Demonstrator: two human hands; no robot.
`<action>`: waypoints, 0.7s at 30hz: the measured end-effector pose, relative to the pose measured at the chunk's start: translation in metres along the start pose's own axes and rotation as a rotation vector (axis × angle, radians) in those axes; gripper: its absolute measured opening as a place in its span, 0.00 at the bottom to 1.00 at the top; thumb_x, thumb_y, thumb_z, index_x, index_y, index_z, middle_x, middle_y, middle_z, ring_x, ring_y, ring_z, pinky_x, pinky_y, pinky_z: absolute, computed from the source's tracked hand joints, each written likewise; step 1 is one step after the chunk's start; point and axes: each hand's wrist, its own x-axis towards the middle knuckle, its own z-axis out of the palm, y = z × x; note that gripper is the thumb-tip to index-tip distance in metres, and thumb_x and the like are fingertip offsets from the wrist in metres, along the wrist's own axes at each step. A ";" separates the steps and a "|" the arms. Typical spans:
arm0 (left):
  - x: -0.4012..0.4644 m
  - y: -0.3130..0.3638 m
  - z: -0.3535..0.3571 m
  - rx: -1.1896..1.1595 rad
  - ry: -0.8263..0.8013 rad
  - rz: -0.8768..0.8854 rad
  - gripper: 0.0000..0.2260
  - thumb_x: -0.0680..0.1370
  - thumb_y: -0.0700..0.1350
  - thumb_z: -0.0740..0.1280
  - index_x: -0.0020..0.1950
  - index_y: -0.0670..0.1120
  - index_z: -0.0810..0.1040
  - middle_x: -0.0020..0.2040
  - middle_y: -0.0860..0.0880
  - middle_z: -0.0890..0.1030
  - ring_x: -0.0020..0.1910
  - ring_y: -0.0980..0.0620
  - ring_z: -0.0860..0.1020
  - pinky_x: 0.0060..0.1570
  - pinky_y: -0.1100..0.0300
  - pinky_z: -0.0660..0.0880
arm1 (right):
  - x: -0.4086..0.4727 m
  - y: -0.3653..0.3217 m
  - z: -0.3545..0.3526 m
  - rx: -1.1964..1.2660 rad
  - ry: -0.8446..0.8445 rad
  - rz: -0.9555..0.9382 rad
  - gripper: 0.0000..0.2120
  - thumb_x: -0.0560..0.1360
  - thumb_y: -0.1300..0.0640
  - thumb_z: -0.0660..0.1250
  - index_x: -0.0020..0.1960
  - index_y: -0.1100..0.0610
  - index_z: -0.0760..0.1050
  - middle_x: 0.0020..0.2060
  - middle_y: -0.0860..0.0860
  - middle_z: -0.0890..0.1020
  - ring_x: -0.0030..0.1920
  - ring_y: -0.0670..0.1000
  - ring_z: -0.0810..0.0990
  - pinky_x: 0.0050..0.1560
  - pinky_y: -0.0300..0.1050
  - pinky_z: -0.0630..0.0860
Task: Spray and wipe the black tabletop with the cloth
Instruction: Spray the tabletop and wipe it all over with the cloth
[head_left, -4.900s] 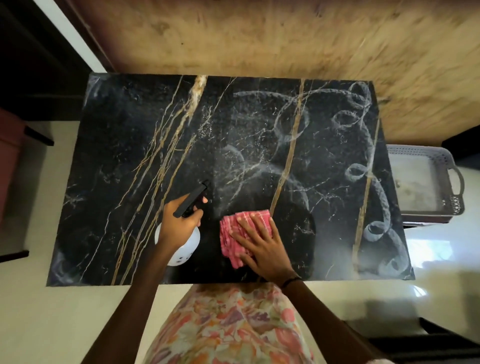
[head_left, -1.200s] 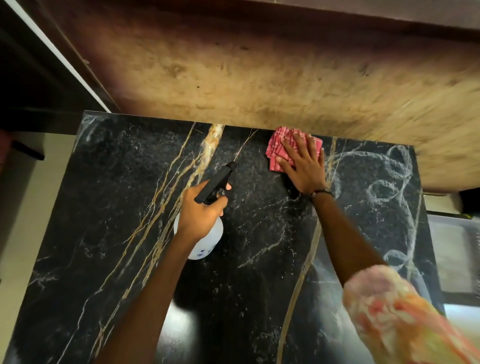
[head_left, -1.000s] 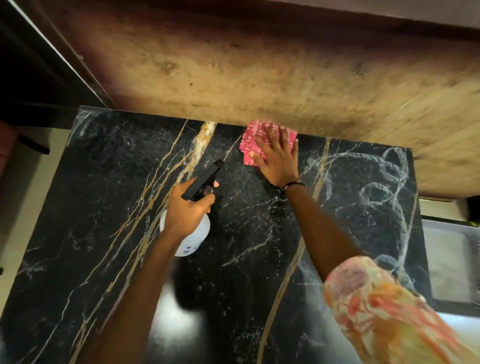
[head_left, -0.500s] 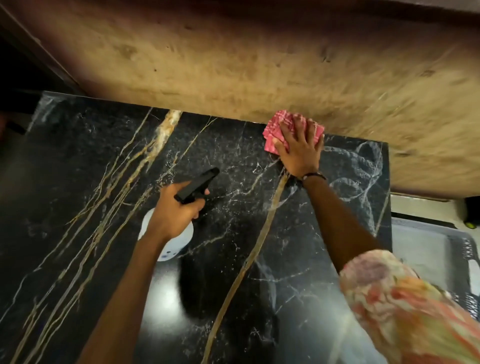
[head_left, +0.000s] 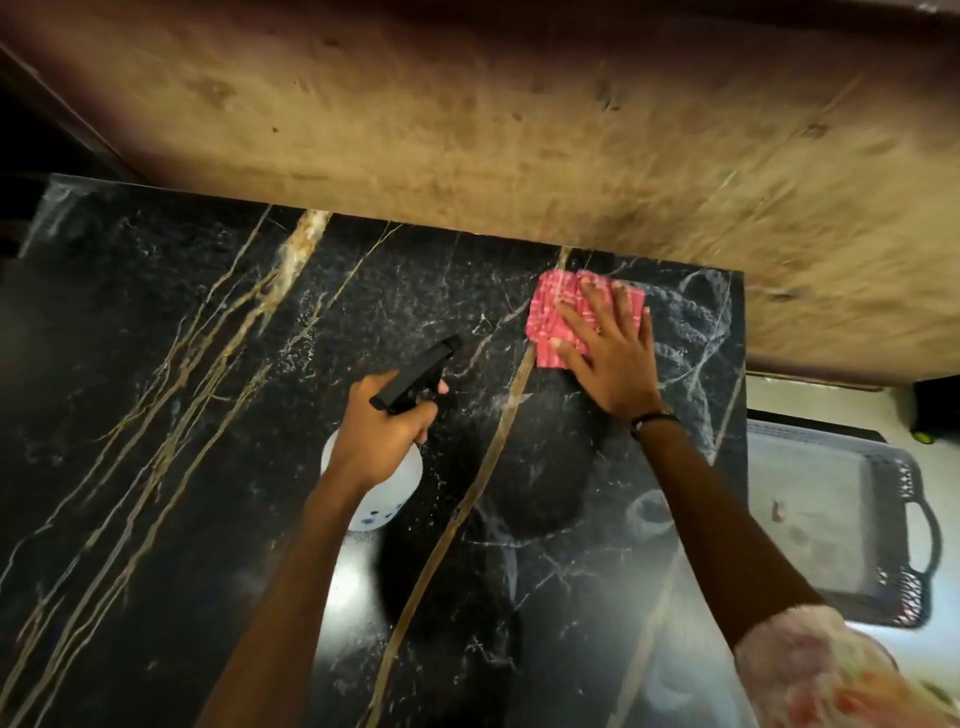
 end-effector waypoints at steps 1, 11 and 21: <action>-0.004 -0.001 0.002 -0.002 -0.002 -0.003 0.11 0.72 0.28 0.63 0.49 0.37 0.80 0.26 0.43 0.71 0.20 0.58 0.68 0.25 0.70 0.67 | 0.011 -0.004 -0.003 0.030 -0.007 0.073 0.27 0.77 0.36 0.50 0.75 0.42 0.58 0.78 0.49 0.53 0.77 0.61 0.47 0.72 0.70 0.45; -0.035 -0.008 0.017 -0.008 0.017 -0.029 0.16 0.71 0.28 0.65 0.32 0.47 0.79 0.22 0.47 0.72 0.20 0.56 0.68 0.25 0.68 0.67 | -0.032 -0.114 0.015 0.022 -0.077 -0.237 0.27 0.78 0.37 0.44 0.75 0.42 0.57 0.78 0.51 0.54 0.77 0.62 0.48 0.71 0.73 0.48; -0.062 -0.018 0.013 -0.096 0.062 -0.078 0.12 0.73 0.26 0.61 0.49 0.36 0.80 0.26 0.43 0.71 0.20 0.58 0.67 0.23 0.68 0.65 | -0.068 -0.030 0.010 0.058 -0.011 0.053 0.27 0.77 0.35 0.48 0.73 0.43 0.62 0.76 0.51 0.59 0.76 0.61 0.53 0.71 0.72 0.50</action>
